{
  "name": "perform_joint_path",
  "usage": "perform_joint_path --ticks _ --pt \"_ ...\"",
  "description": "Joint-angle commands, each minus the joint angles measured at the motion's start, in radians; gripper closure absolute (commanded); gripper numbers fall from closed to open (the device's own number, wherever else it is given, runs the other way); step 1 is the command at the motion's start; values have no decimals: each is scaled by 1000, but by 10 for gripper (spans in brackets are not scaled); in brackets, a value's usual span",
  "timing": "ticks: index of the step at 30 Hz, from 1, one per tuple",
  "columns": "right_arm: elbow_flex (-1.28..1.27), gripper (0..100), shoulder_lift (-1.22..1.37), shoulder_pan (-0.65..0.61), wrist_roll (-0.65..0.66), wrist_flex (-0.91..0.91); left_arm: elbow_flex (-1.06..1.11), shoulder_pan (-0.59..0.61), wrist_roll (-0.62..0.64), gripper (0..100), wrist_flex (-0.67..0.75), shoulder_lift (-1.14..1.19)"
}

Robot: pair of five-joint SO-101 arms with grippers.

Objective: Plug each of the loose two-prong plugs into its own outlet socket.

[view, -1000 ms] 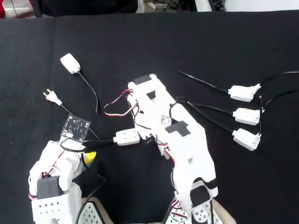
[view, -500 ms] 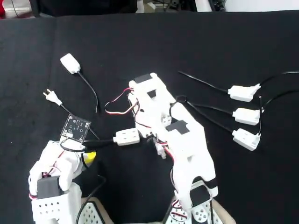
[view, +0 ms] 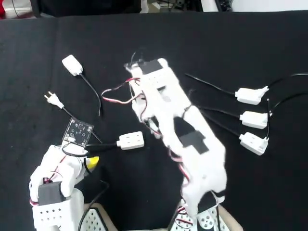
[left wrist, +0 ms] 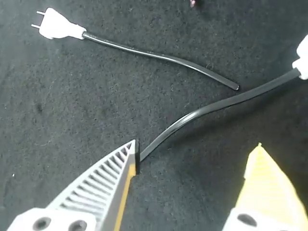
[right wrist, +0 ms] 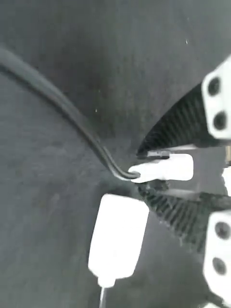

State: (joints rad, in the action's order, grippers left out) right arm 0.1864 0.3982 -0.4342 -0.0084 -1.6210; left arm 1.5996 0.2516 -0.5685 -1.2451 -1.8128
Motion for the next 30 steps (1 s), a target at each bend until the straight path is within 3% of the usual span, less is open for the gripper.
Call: perform_joint_path --ticks 1,10,19,22,30 --pt "-185 987 -277 -28 -14 161 -4 8 -9 646 0 -6" --pt "-905 987 -812 -34 -107 763 -4 8 -9 646 0 -6" --pt "-1570 987 -1334 -126 -169 1336 -4 8 -9 646 0 -6" --pt "-1693 987 -1511 -123 -169 1369 -4 8 -9 646 0 -6" --pt "-1879 987 -1859 -164 -170 1231 -4 2 -9 646 0 -6"
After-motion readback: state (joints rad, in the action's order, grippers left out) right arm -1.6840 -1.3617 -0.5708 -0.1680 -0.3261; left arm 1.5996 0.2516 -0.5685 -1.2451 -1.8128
